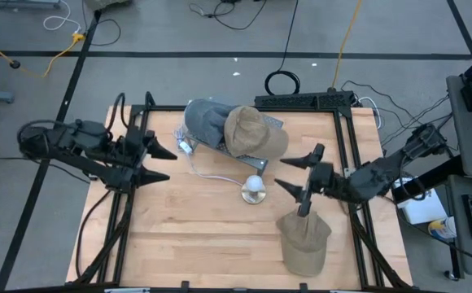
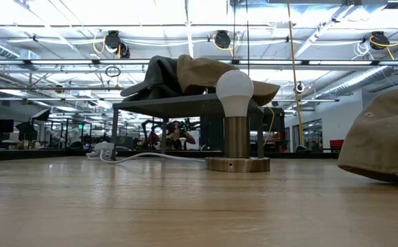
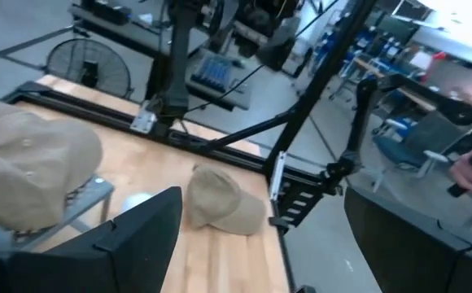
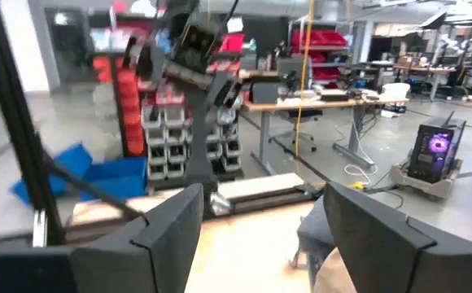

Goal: Pick & Place hat
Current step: Stack the brown cap on the other brown cap on the shelf

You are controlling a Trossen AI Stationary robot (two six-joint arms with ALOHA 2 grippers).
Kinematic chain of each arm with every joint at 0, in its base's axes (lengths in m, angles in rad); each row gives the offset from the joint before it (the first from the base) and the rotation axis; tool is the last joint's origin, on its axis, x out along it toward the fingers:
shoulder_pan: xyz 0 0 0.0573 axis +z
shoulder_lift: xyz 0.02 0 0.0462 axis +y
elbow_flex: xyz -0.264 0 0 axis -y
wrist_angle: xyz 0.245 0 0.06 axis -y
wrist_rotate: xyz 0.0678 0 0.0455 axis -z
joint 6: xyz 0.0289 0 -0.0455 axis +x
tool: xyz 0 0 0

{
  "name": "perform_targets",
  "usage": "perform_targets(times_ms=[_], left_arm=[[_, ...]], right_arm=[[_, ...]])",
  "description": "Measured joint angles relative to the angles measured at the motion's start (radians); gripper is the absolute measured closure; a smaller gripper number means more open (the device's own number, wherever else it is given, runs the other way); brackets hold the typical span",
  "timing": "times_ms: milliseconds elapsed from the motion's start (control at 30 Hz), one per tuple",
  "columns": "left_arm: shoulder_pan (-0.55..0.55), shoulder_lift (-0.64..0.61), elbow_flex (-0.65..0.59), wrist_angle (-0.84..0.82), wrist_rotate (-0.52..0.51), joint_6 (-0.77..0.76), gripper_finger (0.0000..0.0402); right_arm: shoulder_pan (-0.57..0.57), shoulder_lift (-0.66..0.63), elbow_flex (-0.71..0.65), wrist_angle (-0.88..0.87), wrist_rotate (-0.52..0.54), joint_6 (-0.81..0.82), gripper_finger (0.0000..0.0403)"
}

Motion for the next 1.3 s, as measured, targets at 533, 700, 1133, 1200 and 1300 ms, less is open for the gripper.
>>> perform_targets(times_ms=[533,700,1133,1200,1300], left_arm=[[-0.014,0.022,-0.016,0.026,0.000,-0.175,0.0052],[-0.014,0.044,-0.016,0.072,0.001,-0.211,0.0052],[-0.014,0.077,-0.016,0.097,0.087,-0.320,0.0052],[-0.014,0.078,-0.016,0.095,0.088,-0.337,0.0052],[-0.014,0.078,-0.016,0.095,0.088,-0.348,0.0053]], right_arm=[[0.152,0.221,0.093,-0.024,0.389,0.015,0.0151],[0.158,0.311,0.191,-0.047,0.318,0.111,0.0151],[0.114,0.403,0.275,-0.574,-0.584,0.614,0.0151],[0.125,0.408,0.275,-0.662,-0.649,0.698,0.0151],[0.144,0.415,0.275,-0.762,-0.739,0.852,0.0151]])
